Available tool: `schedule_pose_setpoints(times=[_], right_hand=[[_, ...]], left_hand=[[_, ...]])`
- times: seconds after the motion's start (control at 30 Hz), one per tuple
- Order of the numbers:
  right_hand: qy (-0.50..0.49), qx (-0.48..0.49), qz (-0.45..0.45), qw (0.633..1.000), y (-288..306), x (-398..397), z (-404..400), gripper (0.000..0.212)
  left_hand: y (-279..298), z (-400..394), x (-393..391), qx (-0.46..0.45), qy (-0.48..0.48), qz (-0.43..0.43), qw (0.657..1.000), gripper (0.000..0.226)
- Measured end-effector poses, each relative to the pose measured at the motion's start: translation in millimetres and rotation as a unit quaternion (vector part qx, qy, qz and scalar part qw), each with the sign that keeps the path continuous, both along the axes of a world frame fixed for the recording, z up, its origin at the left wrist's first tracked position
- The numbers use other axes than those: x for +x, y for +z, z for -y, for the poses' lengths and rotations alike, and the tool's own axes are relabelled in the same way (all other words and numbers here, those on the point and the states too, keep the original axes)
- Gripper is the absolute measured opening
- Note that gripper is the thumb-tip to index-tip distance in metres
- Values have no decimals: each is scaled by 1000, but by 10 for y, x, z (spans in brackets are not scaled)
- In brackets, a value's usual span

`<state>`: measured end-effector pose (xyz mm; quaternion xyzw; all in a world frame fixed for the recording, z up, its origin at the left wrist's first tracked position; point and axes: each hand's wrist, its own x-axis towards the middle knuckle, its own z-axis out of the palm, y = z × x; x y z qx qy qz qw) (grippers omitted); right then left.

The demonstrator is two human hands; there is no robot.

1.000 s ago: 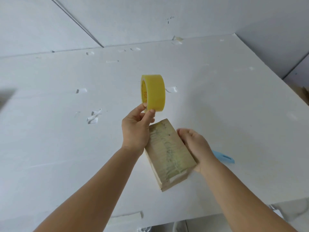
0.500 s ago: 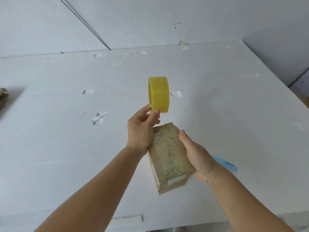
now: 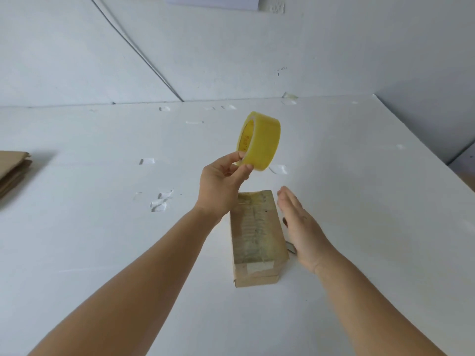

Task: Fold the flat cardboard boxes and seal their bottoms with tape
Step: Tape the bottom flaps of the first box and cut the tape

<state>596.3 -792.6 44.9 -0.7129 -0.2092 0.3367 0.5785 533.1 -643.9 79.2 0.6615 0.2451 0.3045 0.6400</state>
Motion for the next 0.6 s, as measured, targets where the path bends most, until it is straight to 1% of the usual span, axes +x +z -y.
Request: schedule_pose_setpoints(times=[0.07, 0.13, 0.2, 0.23, 0.3, 0.33, 0.4, 0.47, 0.6], right_hand=[[-28, 21, 27, 999, 102, 93, -1, 83], [-40, 74, 34, 996, 233, 176, -2, 88], [-25, 134, 23, 990, 371, 248, 21, 90], [-17, 157, 9, 987, 423, 282, 50, 97], [-8, 178, -26, 984, 493, 333, 128, 109], [1, 179, -30, 983, 522, 341, 173, 110], [26, 174, -18, 984, 551, 342, 245, 103], [42, 185, -19, 982, 553, 324, 301, 90], [71, 225, -49, 971, 537, 286, 387, 71]], left_hand=[[103, 21, -103, -16, -48, -14, 999, 16], [199, 75, -214, -48, -115, -28, 992, 16], [269, 146, -321, -85, -186, -42, 978, 15], [294, 178, -368, -99, -213, -54, 971, 15], [315, 213, -443, -117, -240, -73, 961, 18], [314, 218, -469, -125, -241, -79, 959, 18], [316, 223, -505, -139, -233, -96, 958, 14], [325, 241, -531, -133, -219, -138, 957, 21], [390, 279, -586, -122, -236, -224, 938, 12]])
